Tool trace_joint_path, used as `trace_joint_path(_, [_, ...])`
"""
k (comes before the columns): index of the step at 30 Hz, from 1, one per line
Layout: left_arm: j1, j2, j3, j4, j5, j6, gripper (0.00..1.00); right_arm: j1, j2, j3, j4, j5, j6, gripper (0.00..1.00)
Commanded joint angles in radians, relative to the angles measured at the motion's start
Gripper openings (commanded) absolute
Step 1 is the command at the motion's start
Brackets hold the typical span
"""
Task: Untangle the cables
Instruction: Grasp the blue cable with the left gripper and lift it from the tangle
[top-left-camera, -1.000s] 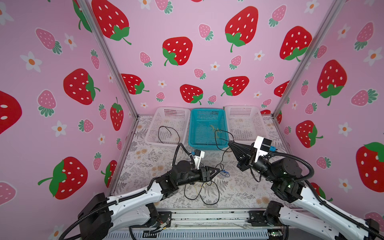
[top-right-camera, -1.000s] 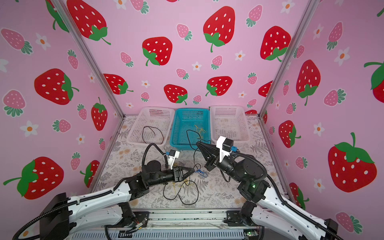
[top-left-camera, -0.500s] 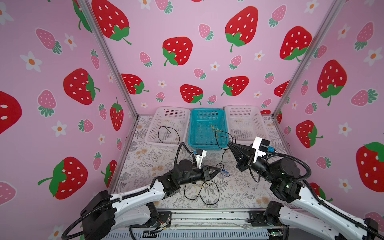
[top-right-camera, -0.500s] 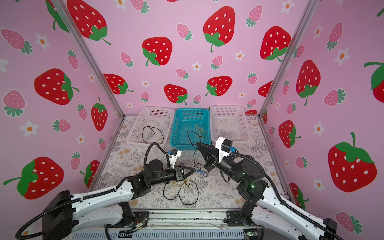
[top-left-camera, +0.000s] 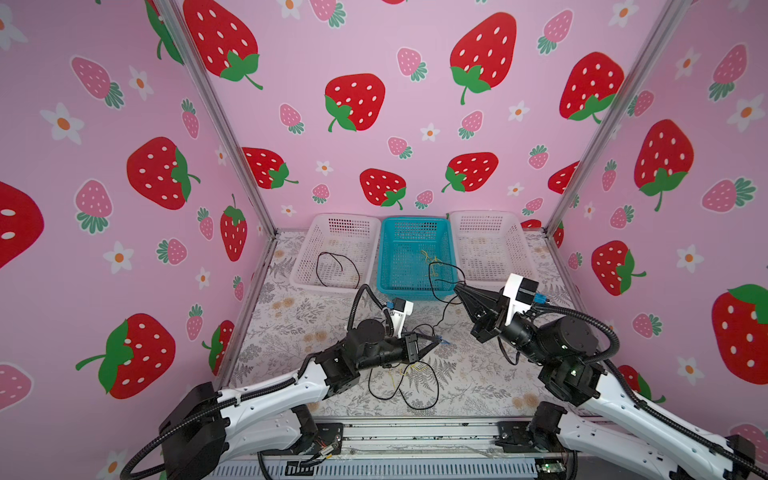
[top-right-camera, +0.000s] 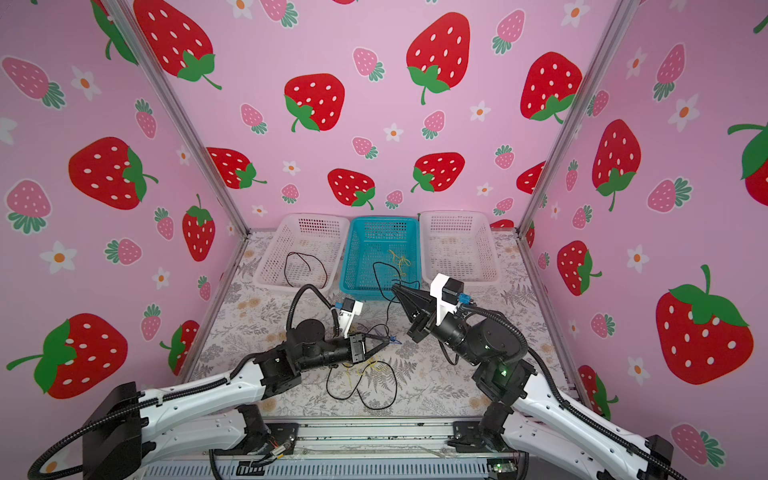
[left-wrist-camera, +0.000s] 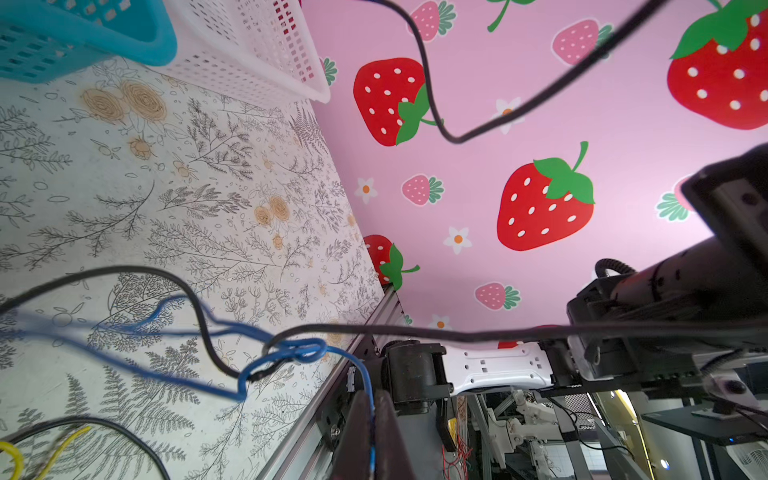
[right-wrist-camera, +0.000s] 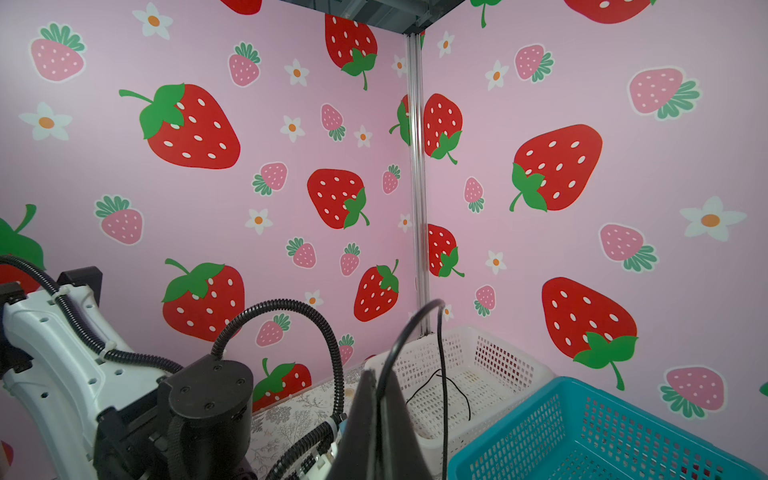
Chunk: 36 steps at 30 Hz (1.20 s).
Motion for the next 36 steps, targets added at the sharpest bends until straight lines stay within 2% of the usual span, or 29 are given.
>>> trace_joint_path(1, [0.011,-0.077,0.044,-0.103,-0.014,0.050,0.00,-0.003,-0.025,0.005,-0.015,0.091,-0.026,0.00])
trace_joint_path(9, [0.110,-0.375,0.005,-0.384,-0.044,0.093,0.00,-0.032,-0.075,-0.077,-0.071,0.452,0.030,0.00])
trace_joint_path(15, [0.194,-0.533,0.017,-0.526,0.019,0.086,0.00,-0.167,-0.090,-0.118,-0.188,0.580,0.198,0.00])
trace_joint_path(20, [0.235,-0.591,0.076,-0.622,0.140,0.111,0.00,-0.381,-0.128,-0.148,-0.295,0.498,0.336,0.00])
trace_joint_path(24, [0.260,-0.645,0.163,-0.778,0.132,0.189,0.00,-0.538,-0.152,-0.159,-0.365,0.407,0.409,0.00])
trace_joint_path(31, [0.284,-0.688,0.360,-1.147,-0.082,0.369,0.00,-0.663,-0.187,-0.168,-0.434,0.347,0.434,0.00])
trace_joint_path(34, [0.285,-0.681,0.423,-1.244,-0.161,0.428,0.00,-0.699,-0.194,-0.163,-0.447,0.323,0.425,0.00])
trace_joint_path(36, [0.285,-0.668,0.462,-1.311,-0.252,0.461,0.00,-0.723,-0.190,-0.155,-0.463,0.317,0.421,0.00])
